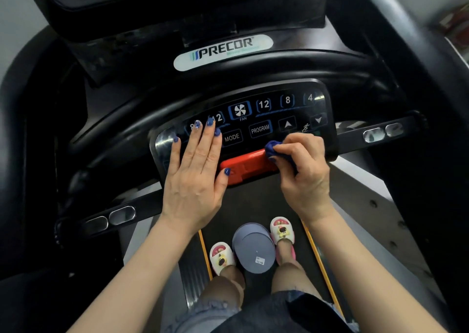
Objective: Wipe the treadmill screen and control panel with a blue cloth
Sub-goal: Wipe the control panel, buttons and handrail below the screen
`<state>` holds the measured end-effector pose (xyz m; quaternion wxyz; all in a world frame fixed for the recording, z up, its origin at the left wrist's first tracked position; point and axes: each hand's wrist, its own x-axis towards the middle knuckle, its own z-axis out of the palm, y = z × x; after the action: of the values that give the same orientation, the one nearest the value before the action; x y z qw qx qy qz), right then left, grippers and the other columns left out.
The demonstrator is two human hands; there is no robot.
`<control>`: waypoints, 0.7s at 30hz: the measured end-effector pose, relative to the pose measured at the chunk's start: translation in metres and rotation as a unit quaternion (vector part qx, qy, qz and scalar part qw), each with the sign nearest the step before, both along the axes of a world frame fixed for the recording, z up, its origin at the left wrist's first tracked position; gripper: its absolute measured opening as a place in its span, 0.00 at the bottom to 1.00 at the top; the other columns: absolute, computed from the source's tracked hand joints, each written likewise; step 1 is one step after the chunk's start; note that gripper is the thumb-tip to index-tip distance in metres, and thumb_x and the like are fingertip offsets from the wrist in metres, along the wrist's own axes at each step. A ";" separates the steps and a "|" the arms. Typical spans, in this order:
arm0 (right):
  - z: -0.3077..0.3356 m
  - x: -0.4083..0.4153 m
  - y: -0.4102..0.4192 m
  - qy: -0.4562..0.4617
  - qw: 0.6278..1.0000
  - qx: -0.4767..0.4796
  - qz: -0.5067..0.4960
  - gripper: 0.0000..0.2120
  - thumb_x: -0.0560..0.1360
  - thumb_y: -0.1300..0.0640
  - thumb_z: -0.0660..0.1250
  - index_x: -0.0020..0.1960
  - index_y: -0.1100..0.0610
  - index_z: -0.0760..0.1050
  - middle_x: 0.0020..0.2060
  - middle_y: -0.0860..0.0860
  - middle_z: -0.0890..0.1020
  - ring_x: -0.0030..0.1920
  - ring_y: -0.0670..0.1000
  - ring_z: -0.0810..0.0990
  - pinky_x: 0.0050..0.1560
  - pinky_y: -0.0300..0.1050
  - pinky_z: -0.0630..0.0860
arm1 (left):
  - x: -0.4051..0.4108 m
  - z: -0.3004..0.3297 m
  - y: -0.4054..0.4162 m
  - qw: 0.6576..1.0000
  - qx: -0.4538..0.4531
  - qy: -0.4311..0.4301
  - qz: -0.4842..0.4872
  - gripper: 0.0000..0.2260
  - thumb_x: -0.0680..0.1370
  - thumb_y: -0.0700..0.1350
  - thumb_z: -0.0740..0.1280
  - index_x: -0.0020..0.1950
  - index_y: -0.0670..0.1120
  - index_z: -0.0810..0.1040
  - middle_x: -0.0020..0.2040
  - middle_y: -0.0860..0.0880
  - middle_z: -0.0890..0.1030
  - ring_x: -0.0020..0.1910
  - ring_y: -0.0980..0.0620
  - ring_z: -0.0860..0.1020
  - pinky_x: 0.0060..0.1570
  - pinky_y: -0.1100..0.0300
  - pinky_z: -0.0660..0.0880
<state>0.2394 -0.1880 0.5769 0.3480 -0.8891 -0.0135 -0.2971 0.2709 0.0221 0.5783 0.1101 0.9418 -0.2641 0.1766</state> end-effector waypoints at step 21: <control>0.004 0.000 0.030 0.000 0.996 -0.067 0.063 0.05 0.72 0.71 0.73 0.47 0.66 0.81 0.47 0.58 0.80 0.49 0.57 0.76 0.50 0.52 0.75 | 0.000 -0.002 0.004 1.000 -0.004 0.005 -0.009 0.26 0.82 0.45 0.55 0.80 0.39 0.59 0.81 0.42 0.57 0.81 0.45 0.54 0.79 0.44 0.47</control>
<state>0.2398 -0.1577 0.5813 0.3059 -0.9076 -0.0898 -0.2733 0.2708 0.0264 0.5762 0.1169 0.9398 -0.2715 0.1716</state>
